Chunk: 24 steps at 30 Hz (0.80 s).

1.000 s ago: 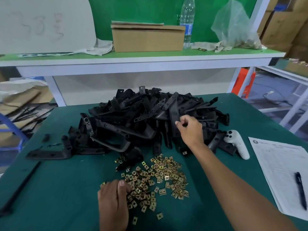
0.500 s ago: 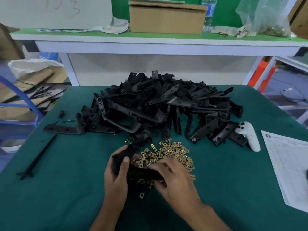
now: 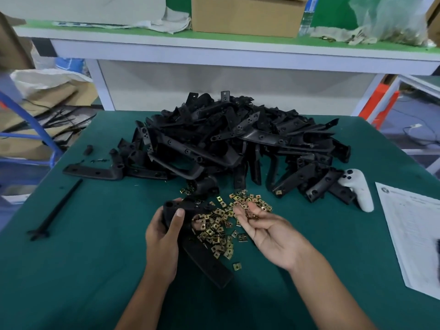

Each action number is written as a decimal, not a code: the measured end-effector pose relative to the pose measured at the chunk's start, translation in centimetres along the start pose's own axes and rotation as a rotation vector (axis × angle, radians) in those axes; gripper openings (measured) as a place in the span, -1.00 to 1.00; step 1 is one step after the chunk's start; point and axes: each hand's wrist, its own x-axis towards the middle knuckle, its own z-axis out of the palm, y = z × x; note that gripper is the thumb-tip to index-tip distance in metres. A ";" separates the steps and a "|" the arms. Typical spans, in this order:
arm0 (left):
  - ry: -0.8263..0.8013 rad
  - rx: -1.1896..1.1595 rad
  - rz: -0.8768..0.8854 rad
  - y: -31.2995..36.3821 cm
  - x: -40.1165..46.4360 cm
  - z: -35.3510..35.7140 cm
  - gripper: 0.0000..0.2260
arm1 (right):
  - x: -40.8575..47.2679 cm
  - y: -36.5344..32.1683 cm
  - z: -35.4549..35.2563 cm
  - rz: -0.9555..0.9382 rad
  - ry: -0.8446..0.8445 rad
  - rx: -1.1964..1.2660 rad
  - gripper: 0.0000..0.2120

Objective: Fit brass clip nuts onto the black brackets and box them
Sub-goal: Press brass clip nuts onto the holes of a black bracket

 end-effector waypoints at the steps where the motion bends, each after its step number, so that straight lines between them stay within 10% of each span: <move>1: -0.020 0.024 0.012 -0.1 -0.1 0.0 -0.60 | 0.0 0.1 -0.3 -0.001 -0.020 -0.046 -0.59; 9: -0.237 0.179 0.084 0.2 -0.9 0.5 -0.79 | -0.1 0.4 -0.9 -0.095 -0.097 -0.538 -0.75; 24: -0.342 0.223 -0.025 0.5 -1.3 0.6 -0.75 | 0.0 0.0 -0.6 -0.127 -0.044 -0.667 -0.87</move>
